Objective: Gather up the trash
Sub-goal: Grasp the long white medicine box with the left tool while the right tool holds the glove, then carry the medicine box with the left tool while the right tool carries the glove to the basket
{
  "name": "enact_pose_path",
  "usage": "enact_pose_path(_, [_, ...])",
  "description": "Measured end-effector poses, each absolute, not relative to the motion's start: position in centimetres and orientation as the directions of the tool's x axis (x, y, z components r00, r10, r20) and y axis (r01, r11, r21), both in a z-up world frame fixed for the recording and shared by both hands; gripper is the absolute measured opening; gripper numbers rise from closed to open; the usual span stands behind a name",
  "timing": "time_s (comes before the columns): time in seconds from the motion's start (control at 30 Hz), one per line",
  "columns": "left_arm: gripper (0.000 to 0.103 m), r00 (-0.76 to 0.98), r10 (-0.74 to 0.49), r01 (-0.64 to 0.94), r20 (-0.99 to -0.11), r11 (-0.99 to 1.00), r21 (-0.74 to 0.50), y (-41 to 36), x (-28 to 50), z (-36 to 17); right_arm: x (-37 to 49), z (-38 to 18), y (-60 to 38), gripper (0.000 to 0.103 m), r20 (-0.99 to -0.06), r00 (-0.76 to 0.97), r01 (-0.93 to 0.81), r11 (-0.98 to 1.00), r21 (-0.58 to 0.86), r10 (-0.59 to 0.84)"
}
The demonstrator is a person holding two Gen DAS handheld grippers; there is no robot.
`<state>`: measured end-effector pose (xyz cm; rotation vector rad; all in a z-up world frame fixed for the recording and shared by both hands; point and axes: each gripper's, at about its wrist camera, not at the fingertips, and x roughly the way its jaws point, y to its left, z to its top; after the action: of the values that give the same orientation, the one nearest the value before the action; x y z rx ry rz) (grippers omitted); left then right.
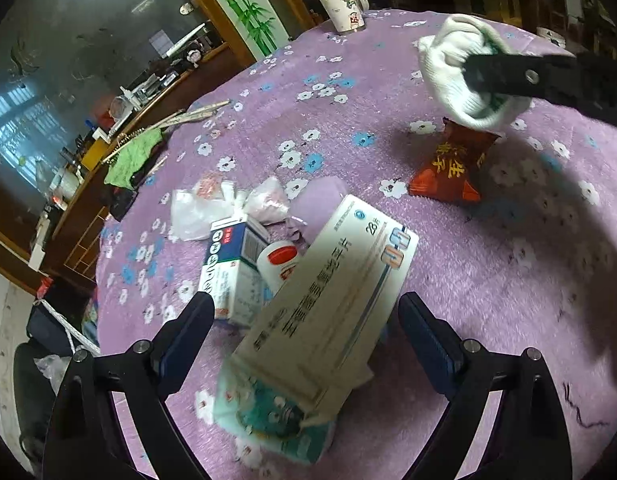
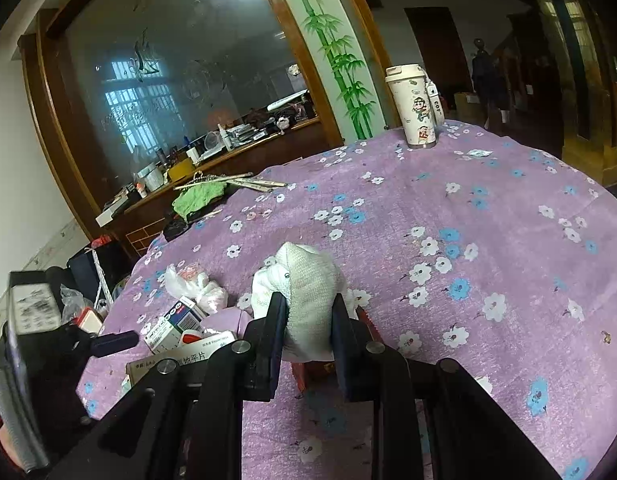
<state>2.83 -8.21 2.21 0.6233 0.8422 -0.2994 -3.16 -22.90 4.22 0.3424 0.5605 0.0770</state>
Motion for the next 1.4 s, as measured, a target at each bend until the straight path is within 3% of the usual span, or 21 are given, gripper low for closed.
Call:
enact_pose_path(0.1, [0.062,0.628,-0.016,0.479,-0.778,0.796,0.371,-8.5,3.1,1.6,-3.1,4.1,-22.6,0.023,-0.510,0.843,0.009,0.944,0.330,0.170])
enact_pose_path(0.27, [0.049,0.657,-0.070,0.431,-0.751,0.852,0.297,-7.4,2.2,1.4,-3.0,4.0,-22.1,0.023,-0.518,0.838,-0.005,0.951,0.310,0.173])
enact_pose_path(0.63, [0.049,0.757,-0.157,0.260,-0.634,0.963,0.072,-1.9,-1.0,5.0,-3.0,3.9,-20.4,0.023,-0.530,0.835,-0.033,0.974,0.224,0.151])
enact_pose_path(0.93, [0.049,0.843,-0.118,0.156,-0.525,0.987,0.028,0.6,-2.2,6.2,-3.5,4.1,-18.5,0.023,-0.515,0.843,-0.088,0.984,0.152,0.155])
enact_pose_path(1.2, [0.049,0.866,-0.042,0.052,-0.498,0.999,0.007,2.9,-1.7,6.5,-3.8,4.1,-16.9,0.023,-0.512,0.847,-0.119,0.990,0.080,0.144])
enact_pose_path(1.4, [0.049,0.867,-0.044,0.060,-0.497,0.998,0.017,2.7,-1.9,6.4,-3.9,4.0,-16.1,0.023,-0.507,0.851,-0.139,0.990,0.037,0.138])
